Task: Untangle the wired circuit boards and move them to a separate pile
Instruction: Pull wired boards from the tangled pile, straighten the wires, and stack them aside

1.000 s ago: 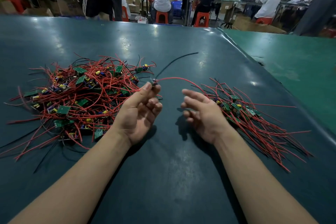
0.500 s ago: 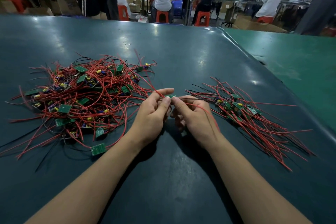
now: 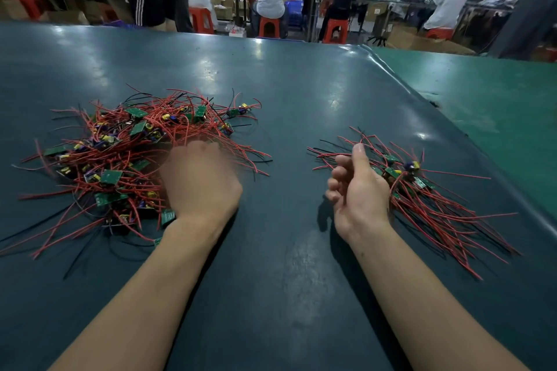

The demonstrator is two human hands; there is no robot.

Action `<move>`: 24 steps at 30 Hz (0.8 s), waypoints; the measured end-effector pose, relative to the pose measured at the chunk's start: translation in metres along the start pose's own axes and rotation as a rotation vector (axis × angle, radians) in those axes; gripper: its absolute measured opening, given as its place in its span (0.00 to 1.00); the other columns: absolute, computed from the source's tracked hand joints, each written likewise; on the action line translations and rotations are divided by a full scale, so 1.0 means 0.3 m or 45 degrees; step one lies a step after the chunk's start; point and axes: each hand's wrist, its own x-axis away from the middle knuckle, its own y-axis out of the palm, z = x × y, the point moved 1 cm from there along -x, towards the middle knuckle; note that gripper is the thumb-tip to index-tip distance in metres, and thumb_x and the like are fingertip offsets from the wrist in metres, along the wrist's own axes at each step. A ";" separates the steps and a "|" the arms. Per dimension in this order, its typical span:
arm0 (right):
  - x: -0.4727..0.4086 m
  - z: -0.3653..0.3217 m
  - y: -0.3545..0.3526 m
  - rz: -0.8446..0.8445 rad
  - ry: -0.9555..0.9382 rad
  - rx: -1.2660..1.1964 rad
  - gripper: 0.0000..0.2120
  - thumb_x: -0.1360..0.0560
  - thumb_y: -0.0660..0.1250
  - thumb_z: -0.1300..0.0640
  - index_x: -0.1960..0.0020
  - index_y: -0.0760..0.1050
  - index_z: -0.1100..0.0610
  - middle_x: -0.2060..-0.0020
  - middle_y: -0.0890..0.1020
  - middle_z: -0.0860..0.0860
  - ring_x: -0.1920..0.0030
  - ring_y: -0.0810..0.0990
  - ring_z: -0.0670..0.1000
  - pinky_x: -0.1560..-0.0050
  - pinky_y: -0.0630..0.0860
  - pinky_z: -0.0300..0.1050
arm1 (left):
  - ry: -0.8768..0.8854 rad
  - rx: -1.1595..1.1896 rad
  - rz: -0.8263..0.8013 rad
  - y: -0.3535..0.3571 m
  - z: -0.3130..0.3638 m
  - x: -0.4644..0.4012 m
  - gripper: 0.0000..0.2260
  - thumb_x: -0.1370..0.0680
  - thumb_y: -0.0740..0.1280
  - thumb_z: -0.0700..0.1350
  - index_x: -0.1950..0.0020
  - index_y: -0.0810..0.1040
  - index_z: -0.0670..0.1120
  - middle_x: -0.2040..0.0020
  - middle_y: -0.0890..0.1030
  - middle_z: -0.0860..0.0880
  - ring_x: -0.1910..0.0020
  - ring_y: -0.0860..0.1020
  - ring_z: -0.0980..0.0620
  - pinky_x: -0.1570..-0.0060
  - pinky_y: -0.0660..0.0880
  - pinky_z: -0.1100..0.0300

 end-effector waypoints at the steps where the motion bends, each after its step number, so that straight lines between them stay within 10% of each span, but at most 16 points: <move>1: 0.002 0.005 0.003 -0.030 -0.046 0.066 0.18 0.19 0.63 0.47 0.61 0.75 0.58 0.77 0.73 0.48 0.80 0.68 0.45 0.81 0.61 0.34 | -0.015 -0.080 -0.072 0.002 -0.007 -0.004 0.16 0.24 0.64 0.47 0.38 0.77 0.47 0.39 0.77 0.46 0.39 0.69 0.41 0.43 0.64 0.48; 10: 0.014 0.040 0.033 -0.230 -0.327 0.551 0.19 0.19 0.63 0.48 0.64 0.77 0.57 0.77 0.74 0.48 0.78 0.69 0.46 0.78 0.64 0.35 | 0.014 0.159 0.173 -0.022 -0.019 -0.014 0.07 0.22 0.67 0.45 0.47 0.84 0.50 0.53 0.84 0.47 0.48 0.73 0.41 0.50 0.65 0.48; 16: 0.026 0.051 0.042 -0.530 -0.428 0.830 0.05 0.23 0.69 0.58 0.57 0.78 0.51 0.69 0.78 0.49 0.75 0.72 0.43 0.71 0.69 0.41 | 0.581 0.552 0.642 -0.052 0.038 0.015 0.06 0.23 0.69 0.38 0.48 0.83 0.44 0.53 0.84 0.49 0.54 0.78 0.43 0.53 0.69 0.50; 19: 0.059 0.068 0.059 -0.872 -0.557 1.012 0.18 0.27 0.71 0.68 0.49 0.75 0.45 0.64 0.78 0.47 0.70 0.75 0.46 0.68 0.74 0.44 | 0.955 0.792 0.584 -0.052 0.077 0.045 0.06 0.22 0.68 0.35 0.47 0.83 0.39 0.51 0.84 0.46 0.54 0.81 0.44 0.51 0.76 0.50; 24: 0.061 0.042 0.048 -0.927 -0.701 0.846 0.07 0.29 0.63 0.74 0.59 0.79 0.66 0.64 0.79 0.50 0.61 0.76 0.43 0.64 0.75 0.43 | 1.318 0.957 0.368 -0.037 0.149 0.102 0.11 0.28 0.70 0.28 0.47 0.83 0.36 0.47 0.83 0.43 0.49 0.81 0.43 0.45 0.77 0.53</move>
